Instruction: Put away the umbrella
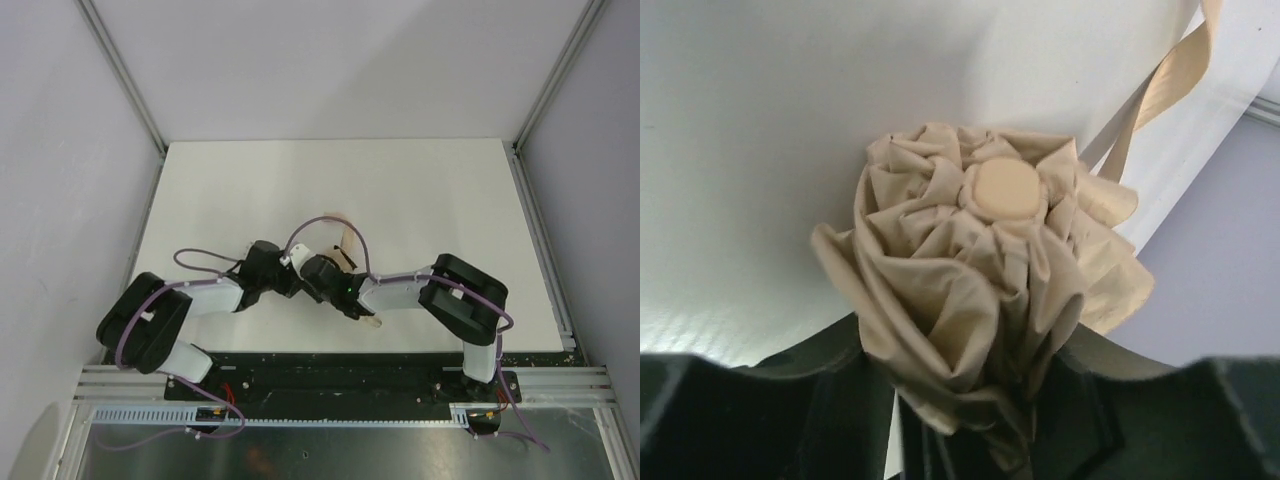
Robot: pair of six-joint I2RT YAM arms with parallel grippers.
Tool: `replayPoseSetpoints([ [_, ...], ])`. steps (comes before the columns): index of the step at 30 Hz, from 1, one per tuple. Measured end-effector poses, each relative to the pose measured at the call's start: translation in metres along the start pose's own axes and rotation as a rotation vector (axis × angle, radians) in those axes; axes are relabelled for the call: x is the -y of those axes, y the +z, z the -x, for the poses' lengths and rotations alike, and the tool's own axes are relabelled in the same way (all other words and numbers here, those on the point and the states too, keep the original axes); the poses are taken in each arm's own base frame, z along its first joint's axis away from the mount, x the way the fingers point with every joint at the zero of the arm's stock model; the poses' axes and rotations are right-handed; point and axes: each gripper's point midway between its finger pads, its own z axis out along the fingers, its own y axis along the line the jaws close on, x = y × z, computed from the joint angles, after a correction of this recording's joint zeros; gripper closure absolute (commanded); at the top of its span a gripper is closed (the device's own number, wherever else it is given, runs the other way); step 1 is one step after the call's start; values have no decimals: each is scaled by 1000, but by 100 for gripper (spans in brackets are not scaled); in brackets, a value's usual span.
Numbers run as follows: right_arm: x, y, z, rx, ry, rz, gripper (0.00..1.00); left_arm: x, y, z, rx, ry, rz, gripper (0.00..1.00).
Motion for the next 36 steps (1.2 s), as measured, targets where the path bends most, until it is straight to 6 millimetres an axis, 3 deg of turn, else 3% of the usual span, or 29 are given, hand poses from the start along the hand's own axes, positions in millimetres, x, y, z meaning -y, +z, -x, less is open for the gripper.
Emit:
replayPoseSetpoints([
  [3, -1, 7, 4, 12, 57, 115, 100, -4, -7, 6, 28, -7, -2, 9],
  [5, 3, 11, 5, 17, 115, 196, 100, 0, -14, 16, 56, -8, -30, 3],
  [9, 17, 18, 8, 35, 283, 388, 100, 5, -27, 23, 74, 45, -66, 1],
  [15, 20, 19, 11, 14, 523, 673, 100, 11, -34, 29, 83, 96, -95, 1],
  [22, 7, 9, 9, -66, 691, 889, 100, 1, -18, 20, 13, 94, -53, 1],
  [24, 1, 5, 7, -90, 715, 931, 100, 8, -12, 18, -5, 90, -66, 2],
  [28, -5, -2, 4, -121, 742, 984, 100, 14, -3, 19, -10, 77, -78, 14],
  [34, -2, -3, 4, -128, 752, 986, 100, 8, 7, 19, -16, 62, -68, 64],
  [36, -2, -5, 3, -135, 755, 977, 100, 9, 7, 19, -12, 52, -98, 74],
])
